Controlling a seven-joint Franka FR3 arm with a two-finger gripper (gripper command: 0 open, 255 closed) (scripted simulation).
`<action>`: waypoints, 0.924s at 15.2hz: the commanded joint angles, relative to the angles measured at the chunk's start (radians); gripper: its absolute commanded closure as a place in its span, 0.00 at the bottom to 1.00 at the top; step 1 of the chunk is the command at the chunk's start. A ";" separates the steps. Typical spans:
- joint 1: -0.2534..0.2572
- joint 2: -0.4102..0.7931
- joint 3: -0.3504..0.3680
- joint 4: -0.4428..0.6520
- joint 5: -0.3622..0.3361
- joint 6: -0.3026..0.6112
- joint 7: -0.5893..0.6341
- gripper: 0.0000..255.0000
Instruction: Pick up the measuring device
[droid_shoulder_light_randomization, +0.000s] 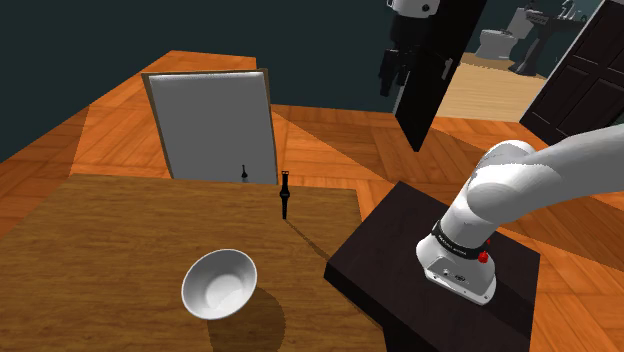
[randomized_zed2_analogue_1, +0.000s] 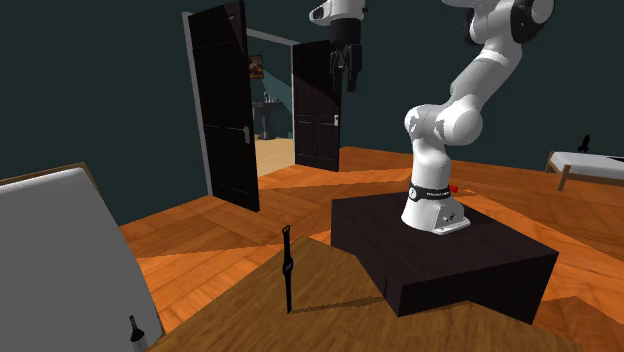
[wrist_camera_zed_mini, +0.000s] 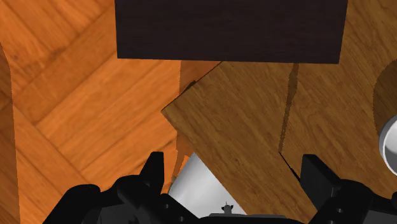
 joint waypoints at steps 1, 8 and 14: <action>0.000 0.000 0.000 0.000 0.000 0.000 0.000 0.00; 0.013 0.112 0.098 -0.093 0.076 0.214 0.170 0.00; 0.022 0.270 0.180 -0.113 0.120 0.404 0.310 0.00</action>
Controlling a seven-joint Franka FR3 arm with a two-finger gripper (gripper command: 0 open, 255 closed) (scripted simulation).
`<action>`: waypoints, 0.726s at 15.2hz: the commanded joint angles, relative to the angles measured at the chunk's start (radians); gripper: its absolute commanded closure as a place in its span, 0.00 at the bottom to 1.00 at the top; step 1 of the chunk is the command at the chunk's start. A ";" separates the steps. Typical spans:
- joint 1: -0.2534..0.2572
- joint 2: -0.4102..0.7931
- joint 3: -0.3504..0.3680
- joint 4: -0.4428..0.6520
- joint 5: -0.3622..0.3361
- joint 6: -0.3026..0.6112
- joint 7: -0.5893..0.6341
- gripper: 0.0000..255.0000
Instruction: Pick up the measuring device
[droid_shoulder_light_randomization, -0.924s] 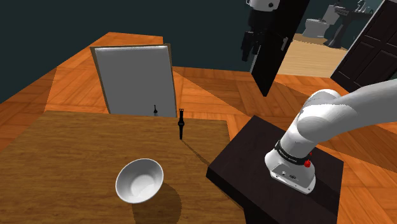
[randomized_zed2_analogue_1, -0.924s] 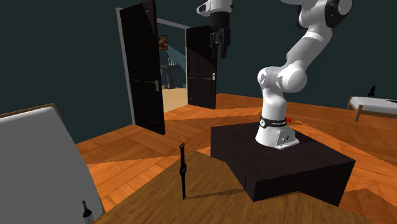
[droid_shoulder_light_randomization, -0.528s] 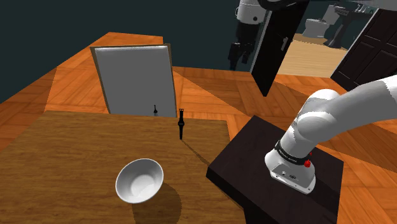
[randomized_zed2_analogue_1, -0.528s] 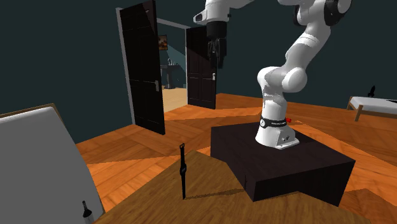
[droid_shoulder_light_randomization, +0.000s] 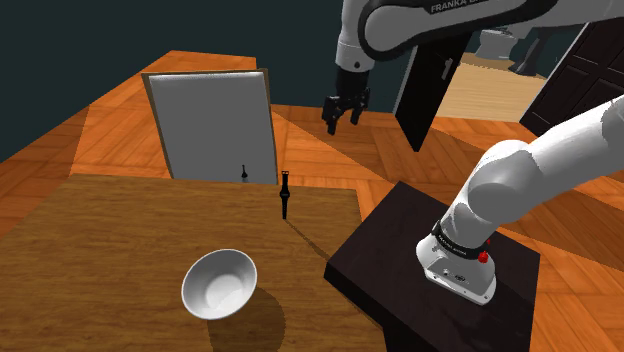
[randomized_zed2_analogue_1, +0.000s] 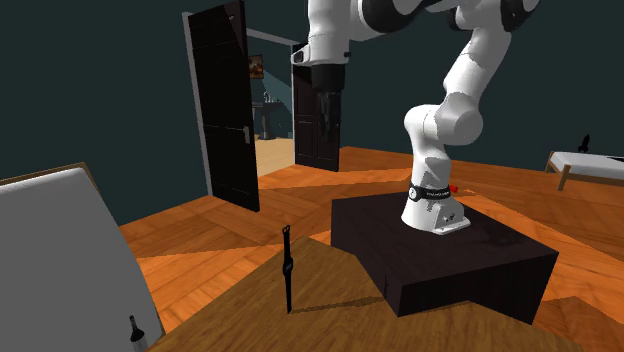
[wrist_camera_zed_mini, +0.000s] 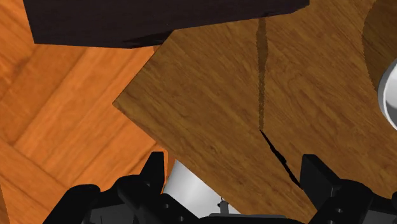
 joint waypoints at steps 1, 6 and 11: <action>0.000 0.066 0.027 0.005 0.010 0.068 0.048 0.00; -0.002 0.238 0.090 0.040 0.012 0.216 0.170 0.00; -0.005 0.431 0.139 0.113 -0.026 0.343 0.304 0.00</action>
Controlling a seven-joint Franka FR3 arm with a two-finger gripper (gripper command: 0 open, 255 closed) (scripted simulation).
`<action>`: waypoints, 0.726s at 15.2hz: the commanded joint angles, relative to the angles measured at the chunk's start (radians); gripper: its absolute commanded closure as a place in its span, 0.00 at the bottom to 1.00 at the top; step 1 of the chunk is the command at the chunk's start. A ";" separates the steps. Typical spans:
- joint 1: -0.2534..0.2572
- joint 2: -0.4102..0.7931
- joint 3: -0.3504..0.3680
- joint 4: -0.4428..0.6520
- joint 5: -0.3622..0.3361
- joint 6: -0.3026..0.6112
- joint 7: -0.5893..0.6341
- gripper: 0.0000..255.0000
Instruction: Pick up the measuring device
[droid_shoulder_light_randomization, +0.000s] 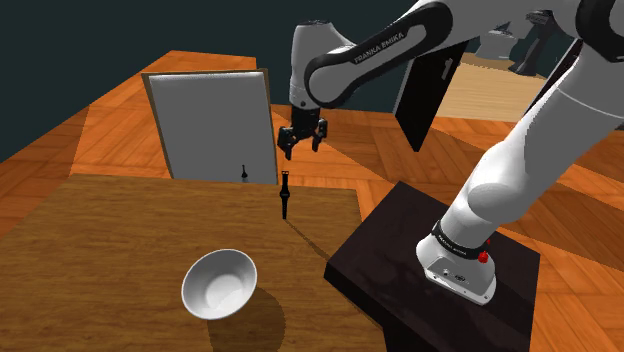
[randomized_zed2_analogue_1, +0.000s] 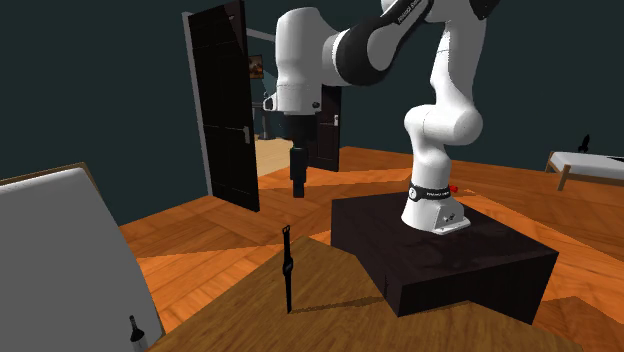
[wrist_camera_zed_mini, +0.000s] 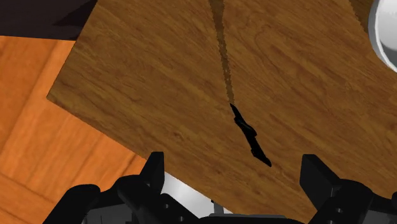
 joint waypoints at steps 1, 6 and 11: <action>0.004 0.077 0.019 0.035 -0.021 0.046 0.064 0.00; 0.012 0.202 0.028 0.083 -0.069 0.124 0.146 0.00; 0.015 0.251 0.024 0.064 -0.092 0.189 0.161 0.00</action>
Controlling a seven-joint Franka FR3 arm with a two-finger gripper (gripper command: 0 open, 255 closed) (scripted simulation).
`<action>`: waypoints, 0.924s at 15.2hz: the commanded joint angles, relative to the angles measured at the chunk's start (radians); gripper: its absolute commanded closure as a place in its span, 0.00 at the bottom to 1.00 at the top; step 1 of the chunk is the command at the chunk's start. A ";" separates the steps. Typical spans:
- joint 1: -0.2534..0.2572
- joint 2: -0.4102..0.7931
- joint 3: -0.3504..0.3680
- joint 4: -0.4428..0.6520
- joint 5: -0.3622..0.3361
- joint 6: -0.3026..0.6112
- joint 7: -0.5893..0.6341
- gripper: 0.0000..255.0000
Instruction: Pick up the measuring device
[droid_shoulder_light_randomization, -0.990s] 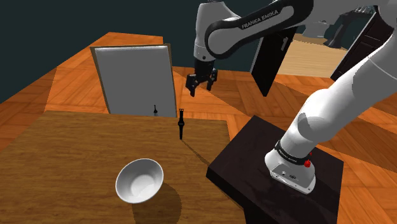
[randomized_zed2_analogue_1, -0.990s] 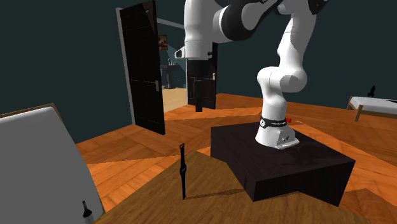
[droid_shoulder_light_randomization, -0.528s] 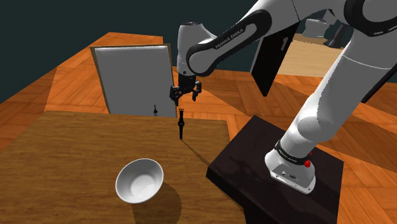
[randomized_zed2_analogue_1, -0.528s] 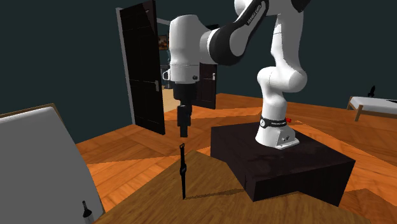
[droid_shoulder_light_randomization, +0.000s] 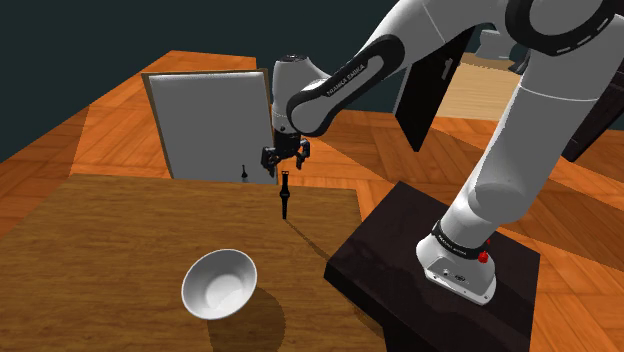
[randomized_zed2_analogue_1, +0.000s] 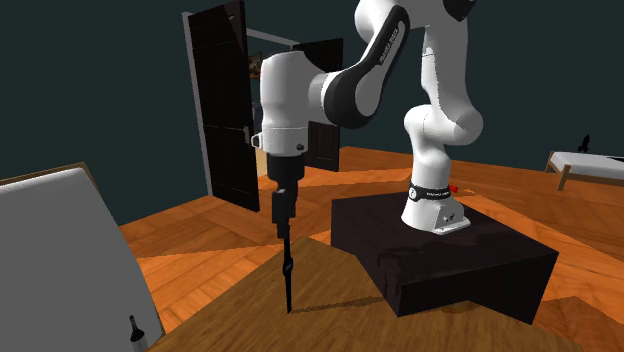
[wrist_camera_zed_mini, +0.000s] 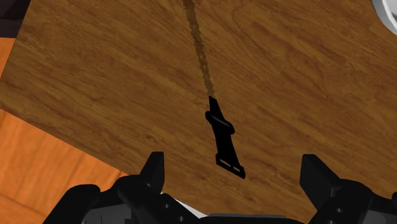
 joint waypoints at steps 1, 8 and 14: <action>0.001 0.013 -0.001 -0.007 -0.007 0.020 0.005 0.00; 0.001 0.012 -0.001 -0.007 -0.006 0.019 0.005 1.00; 0.000 -0.007 0.001 -0.001 0.003 -0.006 -0.002 1.00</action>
